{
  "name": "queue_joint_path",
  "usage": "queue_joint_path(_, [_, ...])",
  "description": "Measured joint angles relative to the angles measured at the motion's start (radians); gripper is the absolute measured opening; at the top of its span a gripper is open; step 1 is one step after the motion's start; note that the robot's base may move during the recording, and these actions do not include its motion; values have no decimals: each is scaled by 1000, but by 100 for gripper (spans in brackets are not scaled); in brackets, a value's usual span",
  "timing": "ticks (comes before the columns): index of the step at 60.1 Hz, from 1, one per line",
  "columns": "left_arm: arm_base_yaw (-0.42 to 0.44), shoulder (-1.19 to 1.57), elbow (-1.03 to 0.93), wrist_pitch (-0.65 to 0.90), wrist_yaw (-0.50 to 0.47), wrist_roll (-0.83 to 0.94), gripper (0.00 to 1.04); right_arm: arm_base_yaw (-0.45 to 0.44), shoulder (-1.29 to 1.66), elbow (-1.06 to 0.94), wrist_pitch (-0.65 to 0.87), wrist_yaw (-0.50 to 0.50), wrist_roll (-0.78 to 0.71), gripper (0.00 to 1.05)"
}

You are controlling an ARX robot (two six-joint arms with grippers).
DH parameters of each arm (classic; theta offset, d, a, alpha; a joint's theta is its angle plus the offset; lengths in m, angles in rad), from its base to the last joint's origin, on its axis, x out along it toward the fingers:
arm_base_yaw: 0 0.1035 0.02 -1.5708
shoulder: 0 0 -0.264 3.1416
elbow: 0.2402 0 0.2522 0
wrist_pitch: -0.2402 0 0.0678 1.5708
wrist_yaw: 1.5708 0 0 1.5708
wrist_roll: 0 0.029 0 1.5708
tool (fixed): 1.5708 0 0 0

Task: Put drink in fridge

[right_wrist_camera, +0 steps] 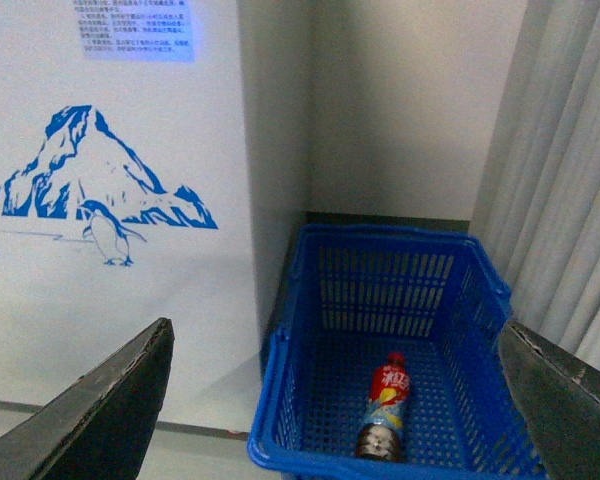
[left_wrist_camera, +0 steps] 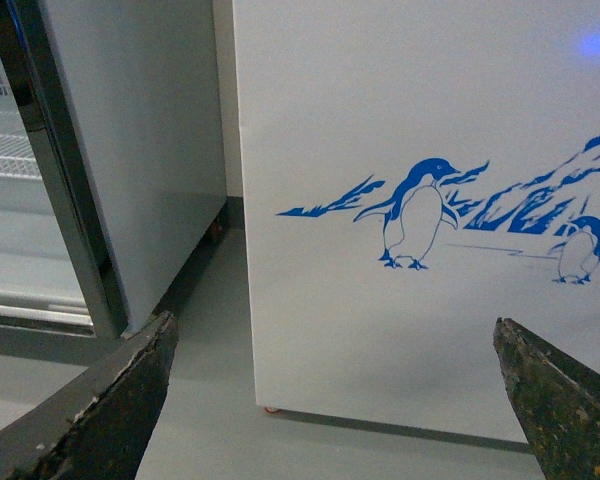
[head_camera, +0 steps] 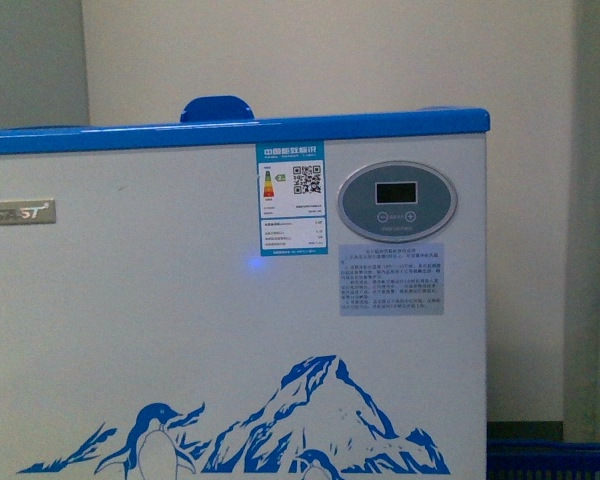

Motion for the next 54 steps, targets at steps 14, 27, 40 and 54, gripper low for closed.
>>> queue_joint_path(14, [0, 0, 0, 0, 0, 0, 97, 0, 0, 0, 0, 0, 0, 97])
queue_joint_path(27, [0, 0, 0, 0, 0, 0, 97, 0, 0, 0, 0, 0, 0, 97])
queue_joint_path(40, [0, 0, 0, 0, 1, 0, 97, 0, 0, 0, 0, 0, 0, 97])
queue_joint_path(54, [0, 0, 0, 0, 0, 0, 97, 0, 0, 0, 0, 0, 0, 97])
